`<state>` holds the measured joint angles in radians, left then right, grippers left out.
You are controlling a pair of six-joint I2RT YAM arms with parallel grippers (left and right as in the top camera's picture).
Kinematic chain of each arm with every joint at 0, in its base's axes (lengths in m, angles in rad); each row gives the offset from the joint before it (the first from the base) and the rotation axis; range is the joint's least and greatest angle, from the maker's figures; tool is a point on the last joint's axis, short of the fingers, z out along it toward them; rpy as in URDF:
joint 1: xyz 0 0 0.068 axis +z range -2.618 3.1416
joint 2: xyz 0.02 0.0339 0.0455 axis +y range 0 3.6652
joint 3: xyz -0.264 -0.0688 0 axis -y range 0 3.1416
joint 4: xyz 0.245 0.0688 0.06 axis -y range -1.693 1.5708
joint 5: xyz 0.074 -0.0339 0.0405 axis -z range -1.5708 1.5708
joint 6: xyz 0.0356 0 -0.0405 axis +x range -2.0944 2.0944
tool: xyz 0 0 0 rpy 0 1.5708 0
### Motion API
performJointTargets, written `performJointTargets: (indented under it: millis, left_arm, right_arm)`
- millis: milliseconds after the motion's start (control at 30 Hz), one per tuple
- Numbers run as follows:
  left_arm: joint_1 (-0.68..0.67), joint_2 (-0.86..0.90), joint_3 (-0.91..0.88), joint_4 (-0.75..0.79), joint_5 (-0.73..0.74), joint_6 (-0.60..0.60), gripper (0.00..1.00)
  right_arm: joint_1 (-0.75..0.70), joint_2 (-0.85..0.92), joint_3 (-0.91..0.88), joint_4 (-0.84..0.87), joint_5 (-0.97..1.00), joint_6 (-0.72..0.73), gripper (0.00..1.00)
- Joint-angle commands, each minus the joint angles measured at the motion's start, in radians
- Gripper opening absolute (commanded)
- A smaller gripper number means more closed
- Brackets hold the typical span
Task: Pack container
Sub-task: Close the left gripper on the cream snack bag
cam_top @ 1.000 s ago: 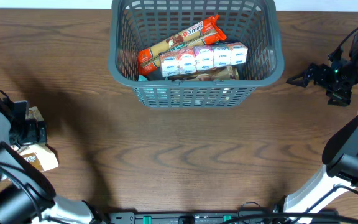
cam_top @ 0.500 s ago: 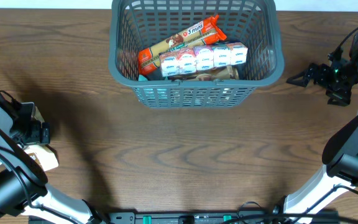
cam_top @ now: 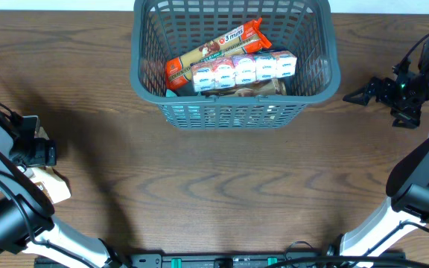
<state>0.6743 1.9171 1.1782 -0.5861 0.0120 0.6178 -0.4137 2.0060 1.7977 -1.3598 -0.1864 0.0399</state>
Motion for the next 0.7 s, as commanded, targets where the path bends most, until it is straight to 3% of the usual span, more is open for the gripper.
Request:
performJointTargets:
  millis: [0, 300, 433, 567, 633, 667]
  left_arm:
    - [0.005, 0.098, -0.045, 0.025, -0.044, 0.006, 0.90]
    - [0.006, 0.098, -0.045, 0.040, -0.007, -0.016, 0.83]
    - [0.016, 0.099, -0.045, 0.042, 0.051, -0.017, 0.69]
    - [0.026, 0.099, -0.045, 0.041, 0.060, -0.017, 0.41]
    - [0.028, 0.099, -0.045, 0.041, 0.060, -0.017, 0.13]
    - [0.028, 0.099, -0.045, 0.042, 0.060, -0.022, 0.06]
  right_arm:
    - [0.010, 0.005, 0.001, -0.003, 0.003, -0.008, 0.99]
    - [0.010, 0.005, 0.001, -0.008, 0.003, -0.008, 0.99]
    - [0.010, 0.005, 0.001, -0.013, 0.003, -0.008, 0.99]
    - [0.010, 0.005, 0.001, -0.018, 0.003, -0.008, 0.99]
    - [0.010, 0.005, 0.001, -0.019, 0.003, -0.008, 0.99]
    - [0.010, 0.005, 0.001, -0.019, 0.003, -0.008, 0.99]
